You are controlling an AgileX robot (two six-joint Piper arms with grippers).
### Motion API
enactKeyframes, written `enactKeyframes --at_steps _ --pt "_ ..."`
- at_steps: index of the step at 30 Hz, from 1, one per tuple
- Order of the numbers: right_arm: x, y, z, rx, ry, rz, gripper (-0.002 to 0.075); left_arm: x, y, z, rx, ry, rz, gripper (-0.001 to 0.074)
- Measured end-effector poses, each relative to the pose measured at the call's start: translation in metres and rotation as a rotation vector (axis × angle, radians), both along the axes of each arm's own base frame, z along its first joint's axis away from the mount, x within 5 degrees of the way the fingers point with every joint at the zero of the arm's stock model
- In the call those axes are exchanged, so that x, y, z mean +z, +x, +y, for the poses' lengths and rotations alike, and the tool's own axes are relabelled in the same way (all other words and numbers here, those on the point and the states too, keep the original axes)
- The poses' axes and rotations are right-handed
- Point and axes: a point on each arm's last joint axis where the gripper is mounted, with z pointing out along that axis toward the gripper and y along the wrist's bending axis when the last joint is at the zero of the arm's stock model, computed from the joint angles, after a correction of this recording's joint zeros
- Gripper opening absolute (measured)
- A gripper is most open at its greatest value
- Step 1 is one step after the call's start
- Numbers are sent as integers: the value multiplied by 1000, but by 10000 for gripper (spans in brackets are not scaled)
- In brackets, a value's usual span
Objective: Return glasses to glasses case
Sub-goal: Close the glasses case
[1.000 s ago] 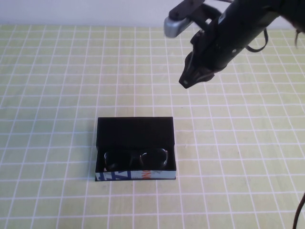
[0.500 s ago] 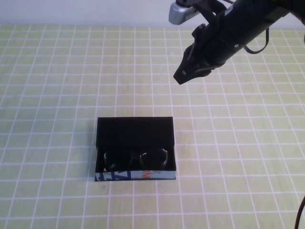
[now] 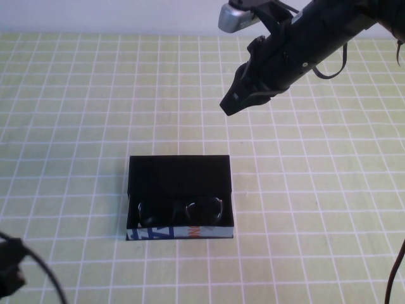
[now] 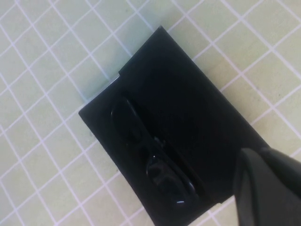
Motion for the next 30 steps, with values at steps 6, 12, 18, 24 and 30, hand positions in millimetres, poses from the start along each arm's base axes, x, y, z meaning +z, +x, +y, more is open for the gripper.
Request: enactKeyframes --at_steps 6,12,18,24,30 --pt "0 0 0 -22 5 18 -11 0 28 -31 -300 47 171 -2" --pt "0 0 0 -61 15 53 -11 -28 58 -58 -495 25 271 -2" --pt "0 0 0 -91 21 77 -11 -54 86 -80 -586 -23 250 -2" --pt "0 0 0 -112 25 95 -11 -75 110 -93 -618 -50 270 -2" --pt "-1 0 1 -129 27 111 -11 -82 132 -103 -656 -46 274 -2"
